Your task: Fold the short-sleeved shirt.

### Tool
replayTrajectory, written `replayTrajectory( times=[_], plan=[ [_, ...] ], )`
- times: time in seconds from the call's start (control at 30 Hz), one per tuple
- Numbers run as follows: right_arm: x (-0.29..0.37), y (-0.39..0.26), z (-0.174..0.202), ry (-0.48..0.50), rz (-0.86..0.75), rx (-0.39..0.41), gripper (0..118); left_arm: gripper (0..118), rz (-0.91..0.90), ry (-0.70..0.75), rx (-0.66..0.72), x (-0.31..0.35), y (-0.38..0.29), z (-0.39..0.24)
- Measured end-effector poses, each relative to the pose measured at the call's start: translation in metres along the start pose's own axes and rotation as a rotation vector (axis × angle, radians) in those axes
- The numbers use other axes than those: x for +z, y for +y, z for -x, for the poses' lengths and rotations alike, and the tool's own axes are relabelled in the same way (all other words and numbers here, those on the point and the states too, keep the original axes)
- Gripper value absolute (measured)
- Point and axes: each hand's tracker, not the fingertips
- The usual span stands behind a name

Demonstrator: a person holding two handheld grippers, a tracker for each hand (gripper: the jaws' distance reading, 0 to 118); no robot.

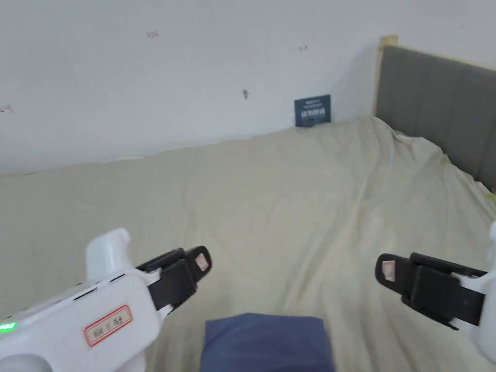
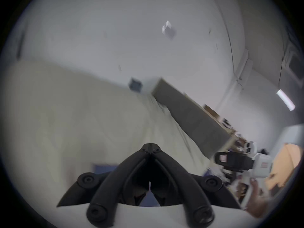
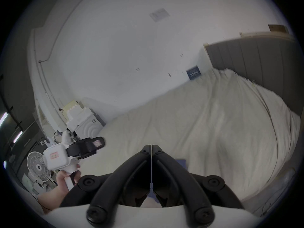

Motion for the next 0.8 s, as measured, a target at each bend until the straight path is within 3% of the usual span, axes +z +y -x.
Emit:
replayTrajectory(
  times=[0.1,0.2,0.27,0.33,0.4,0.47,0.6,0.8],
  plan=[
    [0.007,0.011,0.036,0.053,-0.110,0.111,1,0,-0.201,0.223,-0.150,0.061,0.016,-0.003],
    [0.015,0.008,0.072,0.007,-0.273,0.292,1,0,-0.358,0.469,-0.313,0.099,0.012,-0.011],
    [0.020,-0.003,0.090,-0.071,-0.410,0.404,1,0,-0.495,0.588,-0.342,0.118,-0.001,-0.010],
    [0.022,-0.023,0.099,-0.257,-0.601,0.513,1,0,-0.518,0.581,-0.357,0.128,-0.007,-0.004],
    [0.015,-0.036,0.087,-0.301,-0.664,0.510,1,0,-0.520,0.649,-0.386,0.128,-0.014,0.001],
    [0.007,-0.041,0.074,-0.283,-0.516,0.461,1,0,-0.502,0.663,-0.381,0.125,-0.025,0.008],
    [-0.001,-0.068,0.055,-0.458,-0.451,0.470,1,0,-0.444,0.674,-0.341,0.117,-0.048,0.014],
    [0.006,-0.066,0.052,-0.417,-0.462,0.459,1,0,-0.392,0.663,-0.316,0.111,-0.053,0.018]
  ],
)
